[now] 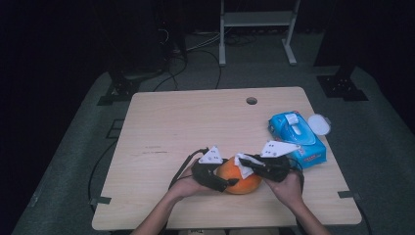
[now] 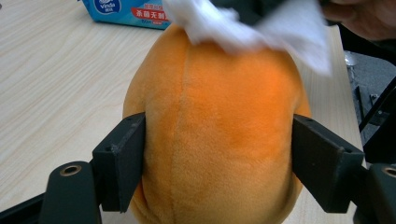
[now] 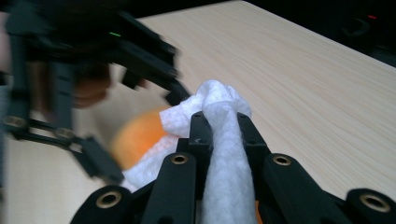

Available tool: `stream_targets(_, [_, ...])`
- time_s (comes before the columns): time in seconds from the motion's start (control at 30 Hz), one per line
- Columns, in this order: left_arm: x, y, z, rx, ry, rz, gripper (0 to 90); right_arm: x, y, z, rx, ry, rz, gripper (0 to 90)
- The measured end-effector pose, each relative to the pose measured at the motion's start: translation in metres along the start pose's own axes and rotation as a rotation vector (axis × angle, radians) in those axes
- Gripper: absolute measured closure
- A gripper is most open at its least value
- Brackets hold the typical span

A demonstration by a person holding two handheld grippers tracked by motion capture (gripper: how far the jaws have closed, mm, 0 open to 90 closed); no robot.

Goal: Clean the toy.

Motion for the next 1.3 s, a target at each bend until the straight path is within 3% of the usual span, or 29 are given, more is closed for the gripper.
stream_targets(0.17, [0.003, 0.000, -0.001, -0.004, 0.023, 0.003, 23.6, 0.018, -0.012, 0.007, -0.003, 0.041, 0.056, 78.9])
stream_targets(0.2, [0.005, 0.001, -0.001, -0.006, 0.041, 0.008, 23.6, 0.023, -0.017, 0.009, -0.007, 0.049, 0.086, 78.8])
stream_targets(0.3, [0.006, 0.000, -0.002, -0.009, 0.051, 0.009, 23.4, 0.024, -0.021, 0.009, -0.001, 0.055, 0.086, 78.9])
stream_targets(0.37, [0.005, -0.001, -0.001, -0.012, 0.039, 0.009, 22.7, 0.026, -0.026, 0.012, 0.009, 0.061, 0.118, 79.0])
stream_targets(0.43, [0.005, -0.001, -0.001, -0.009, 0.036, 0.012, 22.7, 0.028, -0.029, 0.014, 0.027, 0.083, 0.103, 79.2])
stream_targets(0.57, [0.005, 0.000, -0.002, -0.013, 0.038, 0.009, 23.4, 0.019, -0.029, 0.015, 0.031, 0.078, 0.058, 79.3])
stream_targets(0.6, [0.005, 0.001, -0.002, -0.007, 0.028, 0.007, 23.4, 0.006, -0.025, 0.013, 0.025, 0.047, 0.027, 79.3])
stream_targets(0.63, [0.005, 0.001, -0.002, -0.007, 0.028, 0.007, 23.4, 0.006, -0.025, 0.013, 0.025, 0.047, 0.027, 79.3])
stream_targets(0.67, [0.004, 0.001, -0.003, -0.009, 0.029, 0.003, 23.4, -0.007, -0.017, 0.009, 0.023, 0.009, -0.008, 79.3])
stream_targets(0.73, [0.003, 0.002, -0.002, -0.009, 0.029, -0.010, 23.2, -0.015, -0.010, 0.004, 0.020, -0.023, -0.016, 79.3])
stream_targets(0.8, [0.001, 0.003, 0.001, 0.000, 0.015, -0.028, 19.9, -0.016, -0.007, -0.003, 0.013, -0.054, 0.010, 79.3])
stream_targets(0.9, [0.000, 0.006, 0.005, -0.005, 0.016, -0.047, 12.4, -0.013, -0.006, -0.007, 0.008, -0.044, 0.023, 79.3])
stream_targets(0.93, [0.002, 0.008, 0.008, -0.031, 0.039, -0.051, 10.8, -0.010, -0.006, -0.010, -0.002, -0.039, 0.044, 79.3])
stream_targets(1.07, [0.004, 0.005, 0.006, -0.018, 0.050, -0.058, 9.2, -0.005, -0.007, -0.009, 0.002, -0.020, 0.065, 79.3])
stream_targets(1.17, [0.002, 0.003, 0.002, -0.001, 0.028, -0.057, 20.7, -0.001, -0.010, -0.004, 0.022, 0.010, 0.052, 79.3])
stream_targets(1.2, [0.001, 0.004, 0.001, -0.002, 0.021, -0.061, 22.8, 0.008, -0.012, 0.004, 0.014, 0.029, 0.039, 79.3])
stream_targets(1.3, [-0.004, 0.002, 0.000, -0.002, -0.005, -0.070, 26.8, 0.026, -0.022, 0.013, 0.012, 0.055, 0.084, 79.3])
Point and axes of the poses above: each handheld gripper's, and its own axes: y roughly backward along the jaws, z roughly out of its top, x roughly to its left, the point moved 6 cm from there along -y, roughly forward along the jaws, and after that the axes turned 4 degrees about y, right-handed, at the moved point
